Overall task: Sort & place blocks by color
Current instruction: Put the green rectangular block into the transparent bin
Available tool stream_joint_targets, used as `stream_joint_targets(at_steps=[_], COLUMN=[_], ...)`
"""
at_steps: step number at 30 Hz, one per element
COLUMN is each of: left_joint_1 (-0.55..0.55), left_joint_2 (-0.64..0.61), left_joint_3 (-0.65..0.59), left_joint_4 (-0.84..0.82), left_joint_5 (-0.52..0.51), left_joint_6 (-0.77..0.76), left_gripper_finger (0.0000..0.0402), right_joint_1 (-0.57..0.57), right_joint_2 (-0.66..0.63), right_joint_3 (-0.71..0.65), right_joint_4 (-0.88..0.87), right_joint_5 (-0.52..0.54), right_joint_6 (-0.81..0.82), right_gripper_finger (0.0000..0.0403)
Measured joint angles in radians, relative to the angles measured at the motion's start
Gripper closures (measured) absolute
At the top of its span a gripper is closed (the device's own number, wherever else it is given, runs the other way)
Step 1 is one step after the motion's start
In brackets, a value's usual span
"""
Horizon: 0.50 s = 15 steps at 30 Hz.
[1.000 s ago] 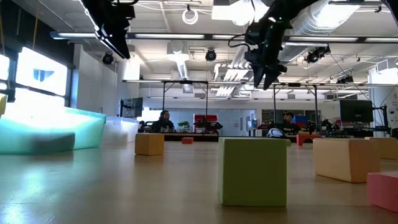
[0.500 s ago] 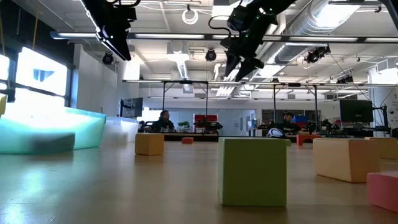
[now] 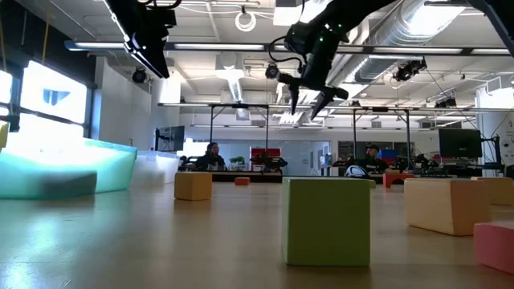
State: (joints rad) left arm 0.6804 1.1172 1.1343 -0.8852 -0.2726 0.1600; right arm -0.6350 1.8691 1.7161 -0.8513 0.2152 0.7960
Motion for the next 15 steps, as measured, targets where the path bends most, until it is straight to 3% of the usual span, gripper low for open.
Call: stream_joint_targets(at_steps=[8, 11, 15], left_joint_1=[0.0, 0.0, 0.0], left_joint_2=[0.0, 0.0, 0.0], left_joint_3=[0.0, 0.0, 0.0], left_joint_4=[0.0, 0.0, 0.0], left_joint_5=[0.0, 0.0, 0.001], left_joint_6=[0.017, 0.019, 0.019], left_gripper_finger=[0.0179, 0.0179, 0.0179], right_joint_1=[0.001, 0.004, 0.009], right_joint_2=[0.003, 0.003, 0.003], right_joint_3=[0.0, 0.0, 0.0], right_joint_4=[0.074, 0.105, 0.115], right_joint_5=[-0.136, -0.144, -0.108], right_joint_6=[-0.035, -0.051, 0.078], right_gripper_finger=[0.016, 0.016, 0.0159])
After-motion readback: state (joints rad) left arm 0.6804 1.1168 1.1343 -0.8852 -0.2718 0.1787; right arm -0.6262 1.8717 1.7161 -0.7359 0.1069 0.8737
